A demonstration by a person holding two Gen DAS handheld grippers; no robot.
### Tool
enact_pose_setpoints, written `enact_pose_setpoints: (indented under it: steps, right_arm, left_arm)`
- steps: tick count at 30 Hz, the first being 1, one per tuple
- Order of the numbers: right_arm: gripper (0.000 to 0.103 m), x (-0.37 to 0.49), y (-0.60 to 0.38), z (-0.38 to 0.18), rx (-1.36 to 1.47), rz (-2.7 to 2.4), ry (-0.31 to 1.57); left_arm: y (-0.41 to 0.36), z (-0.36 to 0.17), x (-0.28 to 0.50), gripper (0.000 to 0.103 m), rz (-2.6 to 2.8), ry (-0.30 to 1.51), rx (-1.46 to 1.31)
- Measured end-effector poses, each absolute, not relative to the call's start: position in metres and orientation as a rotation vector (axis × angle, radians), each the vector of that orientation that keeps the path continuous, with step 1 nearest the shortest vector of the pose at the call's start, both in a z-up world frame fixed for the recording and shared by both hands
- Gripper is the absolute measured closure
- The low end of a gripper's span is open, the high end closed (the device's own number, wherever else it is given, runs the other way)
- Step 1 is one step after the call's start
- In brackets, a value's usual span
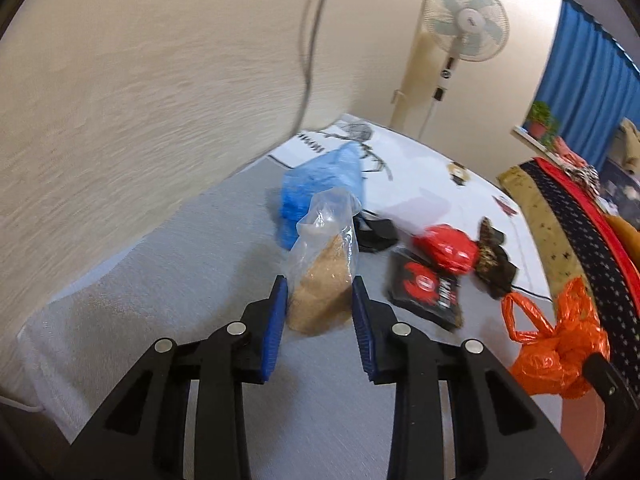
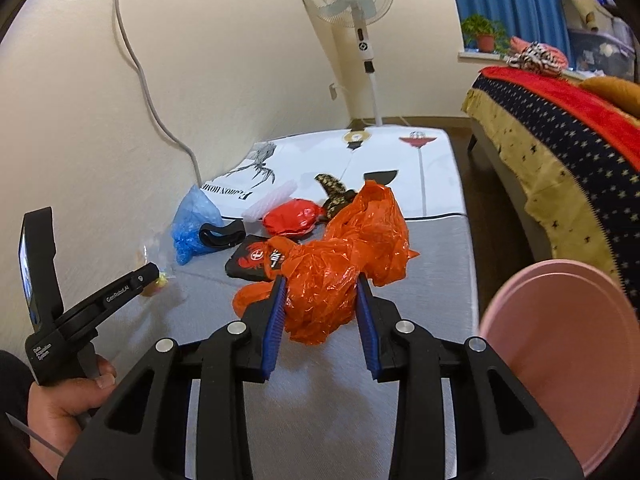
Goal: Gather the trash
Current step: 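Grasp the orange plastic bag with the right gripper while the left gripper grasps the snack bag, then carry the orange bag and clear snack bag over the pink bin with both grippers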
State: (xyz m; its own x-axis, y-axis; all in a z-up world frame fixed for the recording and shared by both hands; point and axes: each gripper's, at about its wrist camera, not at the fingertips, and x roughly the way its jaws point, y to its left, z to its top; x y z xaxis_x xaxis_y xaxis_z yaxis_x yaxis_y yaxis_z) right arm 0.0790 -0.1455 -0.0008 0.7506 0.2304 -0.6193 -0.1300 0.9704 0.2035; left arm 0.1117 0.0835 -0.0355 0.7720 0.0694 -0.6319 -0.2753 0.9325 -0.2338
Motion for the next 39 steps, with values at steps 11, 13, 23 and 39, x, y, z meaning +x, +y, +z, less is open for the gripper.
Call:
enact_pose_setpoints:
  steps: [11, 13, 23, 39]
  right_arm:
    - [0.069, 0.035, -0.173, 0.032, 0.134, 0.144, 0.631]
    - [0.069, 0.026, -0.181, 0.039, 0.134, 0.131, 0.617]
    - [0.069, -0.005, -0.205, 0.060, 0.140, 0.085, 0.573]
    - [0.069, -0.022, -0.226, 0.070, 0.145, 0.027, 0.555]
  left_arm:
    - [0.037, -0.011, 0.081, 0.071, 0.042, 0.629, -0.222]
    - [0.031, -0.009, 0.075, 0.071, 0.023, 0.625, -0.207]
    - [0.007, 0.005, 0.053, 0.071, -0.060, 0.602, -0.154]
    - [-0.019, 0.008, 0.047, 0.071, -0.152, 0.581, -0.133]
